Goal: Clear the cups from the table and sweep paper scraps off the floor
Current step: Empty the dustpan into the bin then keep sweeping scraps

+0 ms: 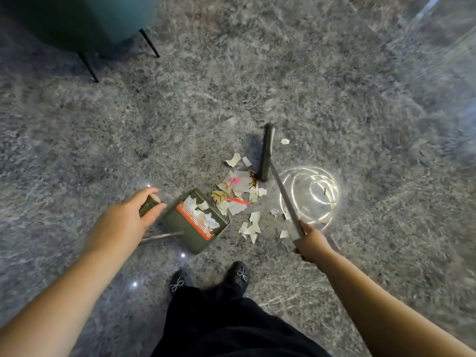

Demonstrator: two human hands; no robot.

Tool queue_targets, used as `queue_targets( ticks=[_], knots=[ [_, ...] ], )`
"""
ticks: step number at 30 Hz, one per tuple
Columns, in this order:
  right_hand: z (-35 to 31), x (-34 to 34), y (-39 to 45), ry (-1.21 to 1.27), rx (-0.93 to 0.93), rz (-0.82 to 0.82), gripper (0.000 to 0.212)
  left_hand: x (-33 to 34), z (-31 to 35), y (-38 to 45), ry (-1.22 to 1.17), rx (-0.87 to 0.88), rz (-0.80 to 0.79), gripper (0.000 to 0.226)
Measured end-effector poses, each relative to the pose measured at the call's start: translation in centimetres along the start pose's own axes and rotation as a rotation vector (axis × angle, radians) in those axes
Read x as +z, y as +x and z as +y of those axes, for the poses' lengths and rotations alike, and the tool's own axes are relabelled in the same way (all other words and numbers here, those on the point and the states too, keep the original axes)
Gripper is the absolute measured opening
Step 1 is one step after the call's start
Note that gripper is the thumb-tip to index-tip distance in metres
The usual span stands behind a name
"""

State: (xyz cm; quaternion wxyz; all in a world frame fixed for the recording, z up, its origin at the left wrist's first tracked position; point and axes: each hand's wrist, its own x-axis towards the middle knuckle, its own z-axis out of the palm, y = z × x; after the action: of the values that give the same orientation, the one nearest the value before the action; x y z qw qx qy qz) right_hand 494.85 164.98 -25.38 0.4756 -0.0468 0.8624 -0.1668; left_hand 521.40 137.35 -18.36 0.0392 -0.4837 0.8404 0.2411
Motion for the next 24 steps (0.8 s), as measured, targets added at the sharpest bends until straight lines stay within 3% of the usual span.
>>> queue_targets(
  ticks=[4,9,17,24],
  knots=[
    [0.2,0.1,0.6,0.224,0.046,-0.124,0.078,0.1,-0.4,0.2,0.015,-0.057,-0.01,0.052],
    [-0.4,0.0,1.9,0.346,0.086,-0.09,0.056,0.3,-0.1,-0.1,0.046,-0.032,0.025,0.058],
    [1.7,-0.2,0.6,0.261,-0.018,0.024,0.047,0.1,0.3,-0.4,0.091,-0.027,0.021,0.054],
    [0.1,-1.9,2.4,-0.084,-0.092,0.109,0.052,0.2,0.7,-0.6,0.078,-0.005,0.006,0.058]
  ],
)
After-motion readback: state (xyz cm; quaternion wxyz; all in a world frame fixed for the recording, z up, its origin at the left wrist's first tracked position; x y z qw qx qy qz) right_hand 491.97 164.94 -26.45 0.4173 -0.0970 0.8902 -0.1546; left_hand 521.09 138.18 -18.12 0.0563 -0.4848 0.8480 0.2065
